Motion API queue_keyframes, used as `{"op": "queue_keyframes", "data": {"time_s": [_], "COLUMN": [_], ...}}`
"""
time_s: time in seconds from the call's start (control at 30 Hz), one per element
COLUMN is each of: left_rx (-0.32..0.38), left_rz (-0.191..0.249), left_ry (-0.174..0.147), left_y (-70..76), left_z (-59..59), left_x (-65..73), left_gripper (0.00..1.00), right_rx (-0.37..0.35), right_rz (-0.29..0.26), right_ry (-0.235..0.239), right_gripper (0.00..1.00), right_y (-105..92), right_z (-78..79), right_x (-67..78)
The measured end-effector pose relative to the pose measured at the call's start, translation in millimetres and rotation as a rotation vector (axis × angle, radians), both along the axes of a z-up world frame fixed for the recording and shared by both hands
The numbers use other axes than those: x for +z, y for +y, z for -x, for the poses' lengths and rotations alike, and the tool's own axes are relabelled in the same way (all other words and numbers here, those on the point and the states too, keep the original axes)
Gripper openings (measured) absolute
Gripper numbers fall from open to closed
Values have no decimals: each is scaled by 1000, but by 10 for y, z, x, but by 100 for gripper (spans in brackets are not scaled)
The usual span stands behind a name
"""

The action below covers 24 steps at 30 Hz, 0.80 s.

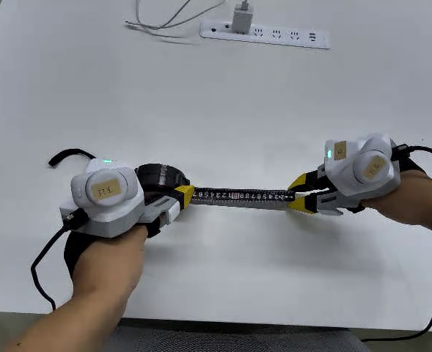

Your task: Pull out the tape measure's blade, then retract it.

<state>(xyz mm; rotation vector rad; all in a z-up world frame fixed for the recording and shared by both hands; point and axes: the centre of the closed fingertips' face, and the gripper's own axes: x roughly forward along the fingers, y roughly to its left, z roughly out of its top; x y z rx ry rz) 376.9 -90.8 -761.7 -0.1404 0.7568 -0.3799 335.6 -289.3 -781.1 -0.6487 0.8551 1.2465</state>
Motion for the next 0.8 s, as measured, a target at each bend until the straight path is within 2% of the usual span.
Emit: {"op": "queue_keyframes", "data": {"time_s": [0.8], "left_rx": [4], "left_rz": [27], "left_ry": [0], "left_y": [4], "left_z": [8], "left_x": [7], "left_gripper": [56], "right_rx": [11], "right_rz": [-53], "right_ry": [15], "right_gripper": [10], "right_y": [286], "right_z": [-72], "right_x": [-20]}}
